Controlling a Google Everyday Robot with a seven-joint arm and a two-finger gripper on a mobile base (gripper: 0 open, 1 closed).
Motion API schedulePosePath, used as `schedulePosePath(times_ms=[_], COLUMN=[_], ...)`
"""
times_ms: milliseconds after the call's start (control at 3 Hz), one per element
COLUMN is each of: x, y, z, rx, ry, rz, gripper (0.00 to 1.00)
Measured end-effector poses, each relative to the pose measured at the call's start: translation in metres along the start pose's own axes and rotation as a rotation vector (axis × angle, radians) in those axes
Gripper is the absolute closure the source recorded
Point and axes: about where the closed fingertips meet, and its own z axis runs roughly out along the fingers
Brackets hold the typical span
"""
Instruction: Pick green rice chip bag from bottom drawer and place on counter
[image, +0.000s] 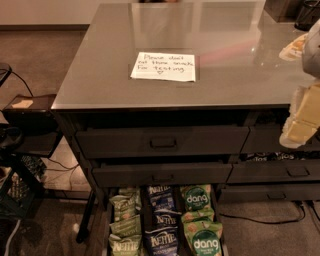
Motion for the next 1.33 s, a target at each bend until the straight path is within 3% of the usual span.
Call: schedulePosePath(times_ms=[667, 1000, 1333], x=[0.005, 0.017, 0.041], y=[0.004, 0.018, 0.045], z=[0.011, 0.048, 0.12], rx=[0.0, -0.029, -0.096], ry=[-0.007, -0.042, -0.109], rz=[0.014, 0.055, 0.111], gripper=[0.0, 0.0, 0.0])
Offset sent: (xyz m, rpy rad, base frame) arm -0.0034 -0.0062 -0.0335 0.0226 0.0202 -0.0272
